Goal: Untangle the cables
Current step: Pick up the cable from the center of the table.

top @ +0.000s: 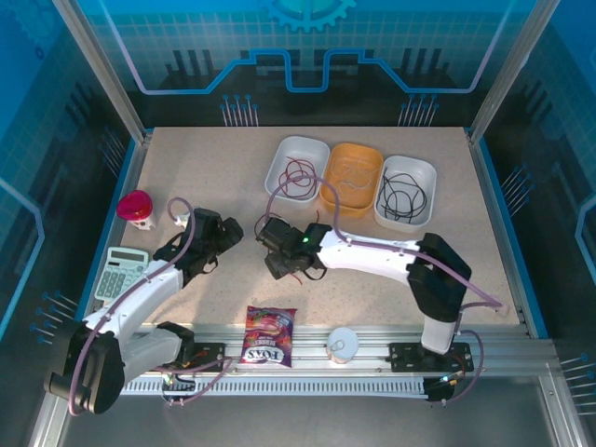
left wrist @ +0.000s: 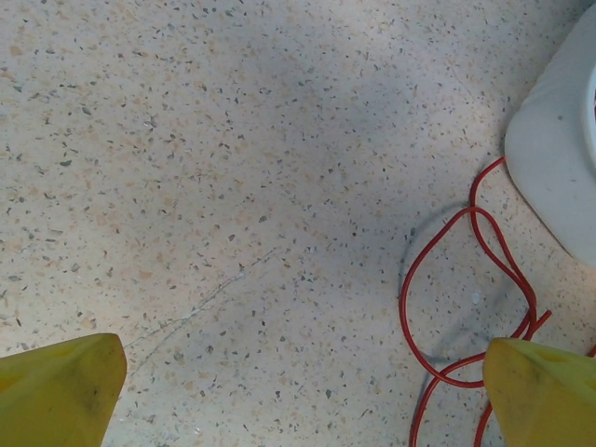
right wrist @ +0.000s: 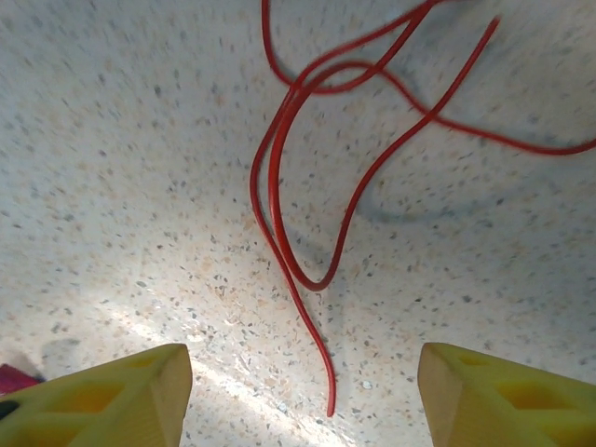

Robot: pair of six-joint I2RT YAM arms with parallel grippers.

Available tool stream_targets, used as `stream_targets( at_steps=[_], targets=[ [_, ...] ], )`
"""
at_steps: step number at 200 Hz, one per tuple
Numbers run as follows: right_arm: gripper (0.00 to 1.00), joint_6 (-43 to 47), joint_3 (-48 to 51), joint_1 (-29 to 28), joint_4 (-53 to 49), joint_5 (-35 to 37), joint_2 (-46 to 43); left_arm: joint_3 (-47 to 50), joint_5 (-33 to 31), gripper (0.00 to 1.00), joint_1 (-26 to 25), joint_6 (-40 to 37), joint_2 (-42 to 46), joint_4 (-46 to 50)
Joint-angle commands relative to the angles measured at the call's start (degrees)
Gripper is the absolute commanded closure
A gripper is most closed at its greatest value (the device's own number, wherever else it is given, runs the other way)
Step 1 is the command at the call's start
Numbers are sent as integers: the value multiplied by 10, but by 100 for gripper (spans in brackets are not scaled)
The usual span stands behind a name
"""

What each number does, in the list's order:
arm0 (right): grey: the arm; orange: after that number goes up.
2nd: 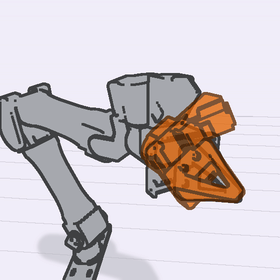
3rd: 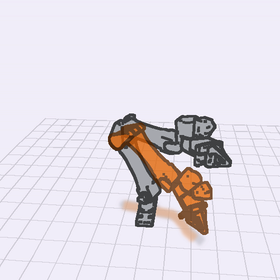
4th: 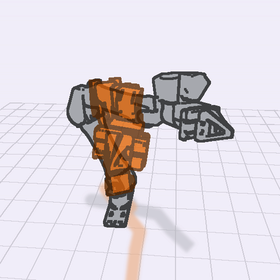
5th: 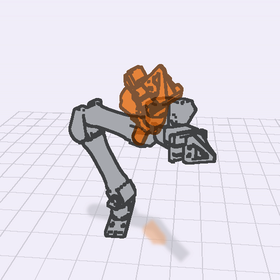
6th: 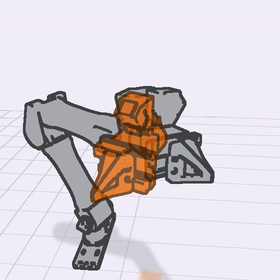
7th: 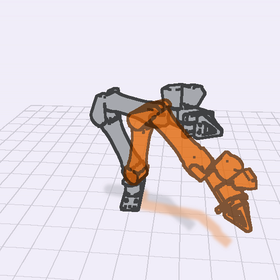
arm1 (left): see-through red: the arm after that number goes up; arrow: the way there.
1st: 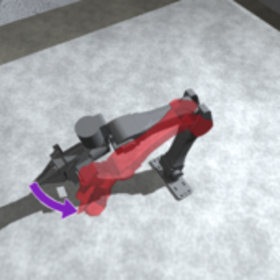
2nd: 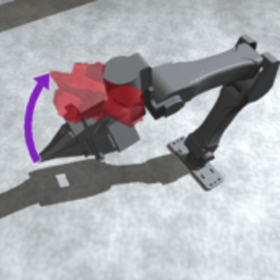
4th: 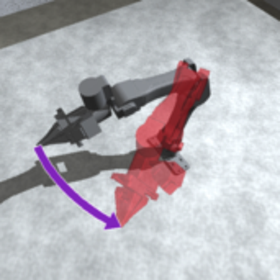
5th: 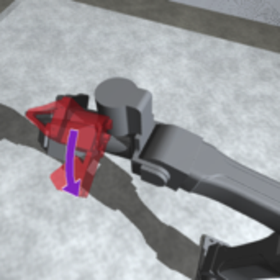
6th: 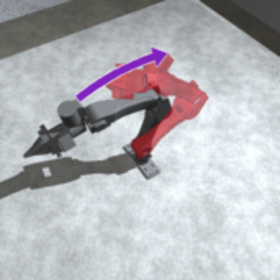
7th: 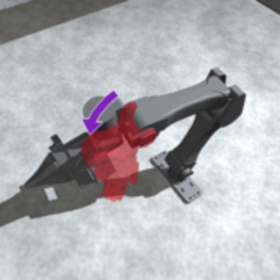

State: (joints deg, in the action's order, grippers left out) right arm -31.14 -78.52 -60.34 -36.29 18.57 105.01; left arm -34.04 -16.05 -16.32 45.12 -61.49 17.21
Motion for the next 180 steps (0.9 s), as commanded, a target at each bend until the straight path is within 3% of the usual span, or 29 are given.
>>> stream_targets(
  at_steps=[1,46,88,117,155,180],
  targets=[
    [38,-9,-40,2,-36,-5,36,-6,-4,1,6,13,-5,-15],
    [46,-10,-57,24,-25,-10,67,2,-6,1,6,13,-4,-14],
    [66,-19,-50,42,-1,-33,68,4,-11,1,7,10,-2,-14],
    [75,-18,-45,45,9,-44,64,4,-14,1,7,10,-1,-13],
    [77,-20,-42,52,26,-63,67,6,-16,1,7,13,0,-13],
    [70,-23,-42,57,27,-64,71,7,-19,1,7,13,5,-11]
  ],
)
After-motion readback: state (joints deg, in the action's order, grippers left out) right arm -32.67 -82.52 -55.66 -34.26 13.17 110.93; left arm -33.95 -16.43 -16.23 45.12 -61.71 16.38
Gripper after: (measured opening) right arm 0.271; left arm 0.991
